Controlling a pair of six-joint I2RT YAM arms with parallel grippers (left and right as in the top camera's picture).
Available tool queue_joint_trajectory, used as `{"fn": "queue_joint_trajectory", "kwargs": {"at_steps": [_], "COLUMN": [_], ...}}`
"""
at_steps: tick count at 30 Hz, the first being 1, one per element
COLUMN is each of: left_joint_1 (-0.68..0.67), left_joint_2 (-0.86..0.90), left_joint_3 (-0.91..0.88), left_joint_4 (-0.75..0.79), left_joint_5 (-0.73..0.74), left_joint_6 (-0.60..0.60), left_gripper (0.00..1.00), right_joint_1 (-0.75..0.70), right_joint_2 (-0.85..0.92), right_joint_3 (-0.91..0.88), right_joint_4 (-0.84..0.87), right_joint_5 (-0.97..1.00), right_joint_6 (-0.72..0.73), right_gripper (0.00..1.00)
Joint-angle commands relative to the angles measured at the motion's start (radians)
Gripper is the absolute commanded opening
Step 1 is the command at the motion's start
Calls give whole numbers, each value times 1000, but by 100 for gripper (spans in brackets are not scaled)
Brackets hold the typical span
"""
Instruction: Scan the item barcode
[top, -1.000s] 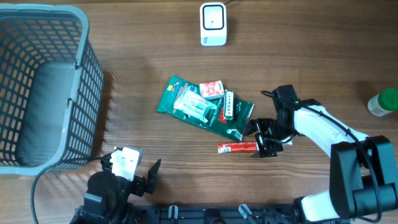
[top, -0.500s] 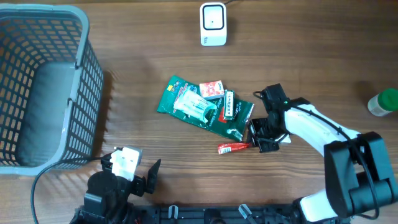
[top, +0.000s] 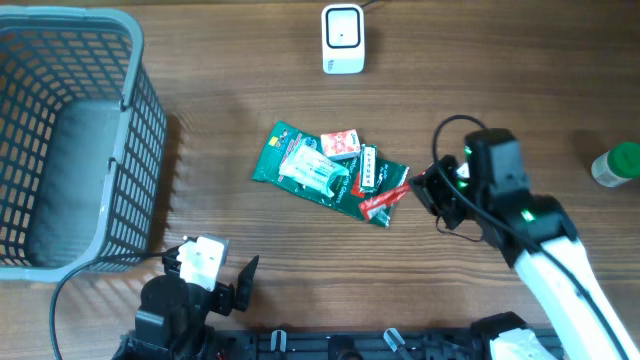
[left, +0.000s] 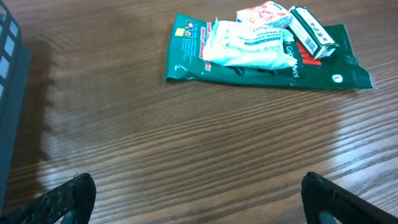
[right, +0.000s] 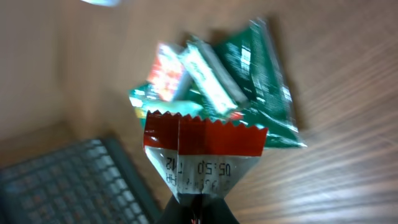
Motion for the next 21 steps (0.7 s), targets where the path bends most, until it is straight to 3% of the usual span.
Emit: {"fn": "queue_joint_trajectory", "kwargs": {"at_steps": [1, 3, 4, 7, 9, 11, 13, 16, 18, 21], "left_joint_1": [0, 0, 0, 0, 0, 0, 0, 0, 0, 0], "left_joint_2": [-2, -2, -2, -2, -2, -2, -2, -2, -2, -2], "left_joint_3": [-2, -2, -2, -2, -2, -2, -2, -2, -2, -2], "left_joint_4": [0, 0, -1, 0, -1, -1, 0, -1, -1, 0], "left_joint_5": [5, 5, 5, 5, 5, 5, 5, 5, 5, 5], "left_joint_6": [15, 15, 15, 15, 15, 15, 15, 15, 15, 15], "left_gripper": [100, 100, 100, 100, 100, 100, 100, 100, 100, 100], "right_joint_1": [5, 5, 7, 9, 8, 8, 8, 5, -5, -6], "right_joint_2": [-108, -112, -97, -27, 70, 207, 341, 602, 740, 926], "right_joint_3": [13, 13, 13, -2, -42, -43, -43, -29, 38, 225], "right_joint_4": [98, 171, 264, 535, 883, 1173, 1408, 1819, 1963, 1981], "right_joint_5": [198, 207, 165, 76, -165, -455, -595, -617, -613, -499], "right_joint_6": [-44, -163, -378, -587, -791, -877, -872, -794, -755, -776], "right_gripper": [5, 5, 5, 5, 5, 5, 5, 5, 5, 5]}}
